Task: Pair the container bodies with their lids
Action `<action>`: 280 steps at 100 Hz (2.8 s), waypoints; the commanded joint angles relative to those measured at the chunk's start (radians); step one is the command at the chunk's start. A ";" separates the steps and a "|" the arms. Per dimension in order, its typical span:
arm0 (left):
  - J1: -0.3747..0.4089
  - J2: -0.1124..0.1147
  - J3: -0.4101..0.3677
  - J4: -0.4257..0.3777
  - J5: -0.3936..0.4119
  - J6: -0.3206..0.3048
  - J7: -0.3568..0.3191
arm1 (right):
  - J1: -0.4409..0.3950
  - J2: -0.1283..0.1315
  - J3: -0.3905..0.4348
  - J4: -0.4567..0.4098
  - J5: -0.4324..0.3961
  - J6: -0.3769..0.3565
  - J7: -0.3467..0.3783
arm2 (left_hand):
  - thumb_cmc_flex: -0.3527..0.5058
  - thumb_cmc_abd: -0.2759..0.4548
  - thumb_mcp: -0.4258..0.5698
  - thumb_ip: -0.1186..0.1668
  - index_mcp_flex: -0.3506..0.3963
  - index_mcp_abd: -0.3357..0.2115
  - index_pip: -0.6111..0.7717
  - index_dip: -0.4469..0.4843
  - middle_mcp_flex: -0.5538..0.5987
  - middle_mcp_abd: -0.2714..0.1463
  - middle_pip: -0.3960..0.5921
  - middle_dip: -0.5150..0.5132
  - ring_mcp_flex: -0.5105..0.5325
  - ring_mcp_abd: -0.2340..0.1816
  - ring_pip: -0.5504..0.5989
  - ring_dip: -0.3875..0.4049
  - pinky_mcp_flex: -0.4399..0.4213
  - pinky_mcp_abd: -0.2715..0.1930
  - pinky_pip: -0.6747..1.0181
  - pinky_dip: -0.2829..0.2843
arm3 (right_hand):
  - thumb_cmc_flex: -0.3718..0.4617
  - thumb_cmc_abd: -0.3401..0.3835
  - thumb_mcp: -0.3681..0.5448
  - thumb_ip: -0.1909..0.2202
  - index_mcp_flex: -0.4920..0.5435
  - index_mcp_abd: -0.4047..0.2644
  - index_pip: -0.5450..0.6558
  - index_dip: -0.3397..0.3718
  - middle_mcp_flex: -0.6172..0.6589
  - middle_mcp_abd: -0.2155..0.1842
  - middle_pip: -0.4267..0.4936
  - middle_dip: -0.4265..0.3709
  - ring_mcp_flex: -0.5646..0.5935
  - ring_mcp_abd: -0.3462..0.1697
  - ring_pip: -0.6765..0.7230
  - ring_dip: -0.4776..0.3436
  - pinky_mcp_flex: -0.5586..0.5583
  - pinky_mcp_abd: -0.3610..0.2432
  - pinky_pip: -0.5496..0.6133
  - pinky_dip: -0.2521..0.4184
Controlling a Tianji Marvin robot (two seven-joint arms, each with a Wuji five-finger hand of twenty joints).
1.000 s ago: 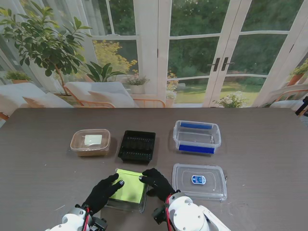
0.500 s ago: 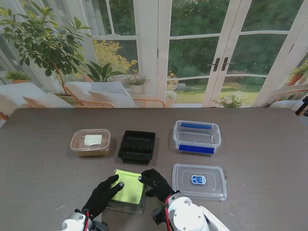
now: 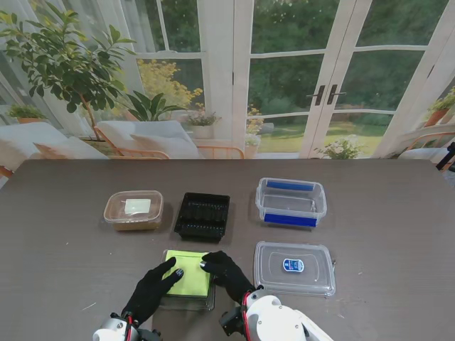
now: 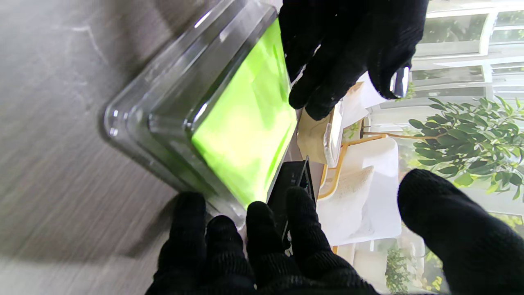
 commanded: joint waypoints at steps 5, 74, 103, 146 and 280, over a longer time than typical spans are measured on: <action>0.003 -0.013 0.014 -0.009 -0.006 -0.010 -0.025 | -0.012 -0.013 -0.013 0.008 0.008 -0.011 0.016 | 0.027 0.022 -0.022 0.034 0.012 -0.002 -0.007 0.003 0.017 -0.032 0.000 0.004 0.043 -0.032 0.042 0.028 0.070 -0.056 0.116 0.040 | 0.011 -0.033 0.015 0.011 -0.039 -0.012 0.026 -0.001 -0.008 -0.022 0.015 0.011 0.031 -0.014 0.007 0.008 -0.107 0.039 -0.119 -0.012; -0.010 -0.017 0.028 0.007 -0.005 -0.046 -0.009 | -0.032 -0.014 -0.007 -0.013 0.079 -0.060 0.019 | 0.029 0.022 -0.023 0.034 0.015 -0.002 -0.007 0.004 0.019 -0.030 0.001 0.006 0.047 -0.032 0.041 0.031 0.073 -0.057 0.115 0.047 | 0.033 -0.049 0.031 0.005 -0.035 -0.016 0.046 0.010 -0.005 -0.027 0.031 0.017 0.046 -0.028 0.007 0.011 -0.096 0.026 -0.142 0.016; -0.007 -0.015 0.029 -0.008 0.005 -0.062 -0.007 | -0.045 -0.014 0.000 -0.040 0.076 -0.079 0.002 | 0.027 0.023 -0.024 0.034 0.019 -0.003 -0.006 0.005 0.023 -0.031 0.001 0.006 0.050 -0.031 0.042 0.031 0.075 -0.056 0.116 0.048 | 0.036 -0.052 0.034 0.004 -0.024 -0.022 0.045 0.010 0.007 -0.031 0.032 0.017 0.053 -0.036 0.008 0.012 -0.092 0.017 -0.152 0.026; -0.003 -0.013 0.023 -0.015 0.016 -0.079 -0.010 | -0.059 -0.016 0.010 -0.073 0.100 -0.100 -0.016 | 0.025 0.023 -0.024 0.035 0.023 -0.002 -0.005 0.006 0.025 -0.029 0.001 0.007 0.053 -0.031 0.042 0.031 0.078 -0.055 0.116 0.050 | 0.047 -0.061 0.040 0.002 0.002 -0.036 0.039 0.011 0.020 -0.035 0.027 0.015 0.056 -0.043 0.008 0.013 -0.092 0.007 -0.167 0.038; -0.216 -0.024 0.051 0.068 -0.043 -0.024 -0.037 | 0.078 -0.042 0.019 -0.015 0.082 -0.079 -0.052 | 0.024 0.022 -0.022 0.036 0.038 -0.005 -0.004 0.010 0.042 -0.027 0.005 0.011 0.066 -0.030 0.045 0.034 0.082 -0.061 0.119 0.055 | 0.052 -0.067 0.045 0.001 0.024 -0.042 0.023 0.017 0.046 -0.038 0.011 0.012 0.064 -0.047 0.009 0.015 -0.086 0.001 -0.171 0.060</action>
